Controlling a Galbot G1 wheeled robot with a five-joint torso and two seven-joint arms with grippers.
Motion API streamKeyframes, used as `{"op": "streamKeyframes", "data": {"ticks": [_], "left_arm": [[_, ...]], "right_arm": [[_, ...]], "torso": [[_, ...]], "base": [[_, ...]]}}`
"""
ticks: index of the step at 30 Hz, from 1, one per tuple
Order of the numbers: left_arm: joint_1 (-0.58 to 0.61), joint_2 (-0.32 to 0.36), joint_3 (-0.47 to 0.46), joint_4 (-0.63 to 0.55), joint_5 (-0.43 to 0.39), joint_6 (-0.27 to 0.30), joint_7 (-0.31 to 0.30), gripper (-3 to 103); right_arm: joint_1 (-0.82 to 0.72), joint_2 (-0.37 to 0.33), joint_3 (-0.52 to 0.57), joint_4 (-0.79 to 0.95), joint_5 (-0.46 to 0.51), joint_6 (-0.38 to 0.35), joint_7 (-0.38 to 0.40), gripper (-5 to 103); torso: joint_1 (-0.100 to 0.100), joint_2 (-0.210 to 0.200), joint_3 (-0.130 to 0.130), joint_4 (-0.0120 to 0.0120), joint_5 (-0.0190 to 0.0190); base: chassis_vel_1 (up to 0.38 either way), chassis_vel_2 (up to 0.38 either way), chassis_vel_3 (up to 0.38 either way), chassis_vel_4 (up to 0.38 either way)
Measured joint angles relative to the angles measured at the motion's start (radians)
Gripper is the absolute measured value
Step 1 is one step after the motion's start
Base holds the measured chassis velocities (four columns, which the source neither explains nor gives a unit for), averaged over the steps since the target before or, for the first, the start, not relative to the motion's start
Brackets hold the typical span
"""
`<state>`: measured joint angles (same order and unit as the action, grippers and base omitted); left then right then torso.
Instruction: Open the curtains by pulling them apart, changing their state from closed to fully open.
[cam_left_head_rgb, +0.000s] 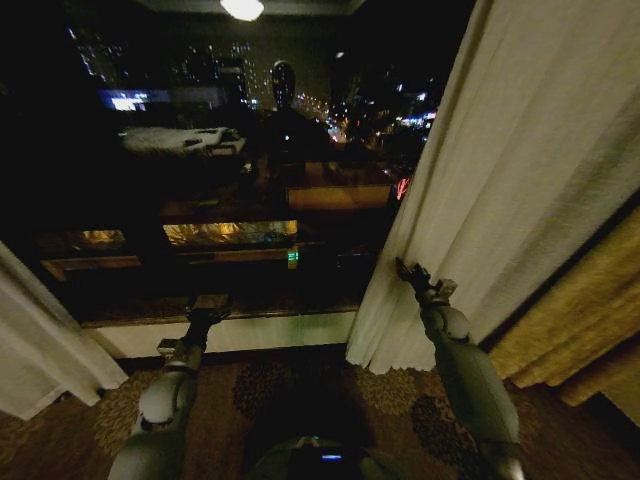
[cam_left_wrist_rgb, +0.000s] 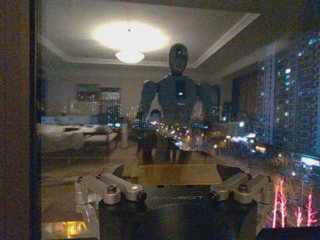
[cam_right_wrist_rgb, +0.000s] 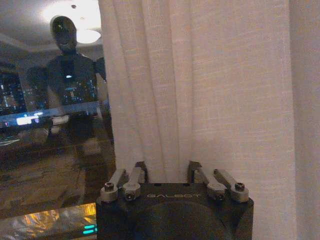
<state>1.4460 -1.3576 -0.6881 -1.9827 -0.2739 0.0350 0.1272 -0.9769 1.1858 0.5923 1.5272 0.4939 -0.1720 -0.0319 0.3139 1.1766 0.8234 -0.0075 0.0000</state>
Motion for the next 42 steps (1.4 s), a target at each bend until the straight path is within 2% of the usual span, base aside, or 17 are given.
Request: {"op": "streamKeyframes", "data": {"ticks": [2, 5, 9, 26, 42], "left_arm": [[0.000, 0.000, -0.001, 0.001, -0.001, -0.001, 0.000, 100], [0.000, 0.000, -0.003, 0.002, -0.003, -0.002, 0.000, 100], [-0.003, 0.002, -0.003, 0.005, -0.005, -0.003, 0.000, 100], [-0.007, 0.002, 0.001, 0.005, -0.010, -0.013, 0.002, 100], [-0.008, 0.006, -0.002, 0.000, -0.012, -0.014, 0.002, 100]], "right_arm": [[-0.001, -0.001, 0.000, 0.003, 0.000, 0.000, 0.000, 27], [-0.003, -0.002, 0.000, 0.008, 0.000, 0.000, 0.001, 22], [-0.009, -0.003, 0.000, 0.017, -0.001, 0.000, 0.001, 2], [-0.072, -0.052, -0.006, 0.137, -0.006, -0.001, -0.001, 0], [-0.073, -0.058, -0.005, 0.196, 0.003, -0.032, 0.038, 0]], "torso": [[0.000, 0.000, 0.000, 0.0000, 0.0000], [0.000, 0.000, 0.000, 0.0000, 0.0000], [0.000, 0.000, 0.000, 0.0000, 0.0000], [0.000, 0.000, 0.000, 0.0000, -0.0001], [0.000, 0.000, 0.000, 0.0000, 0.0000]], "base": [[0.000, 0.000, 0.000, 0.000], [0.000, 0.000, 0.000, 0.000], [0.000, 0.000, 0.000, 0.000], [0.000, 0.000, 0.000, 0.000], [0.000, 0.000, 0.000, 0.000]]}}
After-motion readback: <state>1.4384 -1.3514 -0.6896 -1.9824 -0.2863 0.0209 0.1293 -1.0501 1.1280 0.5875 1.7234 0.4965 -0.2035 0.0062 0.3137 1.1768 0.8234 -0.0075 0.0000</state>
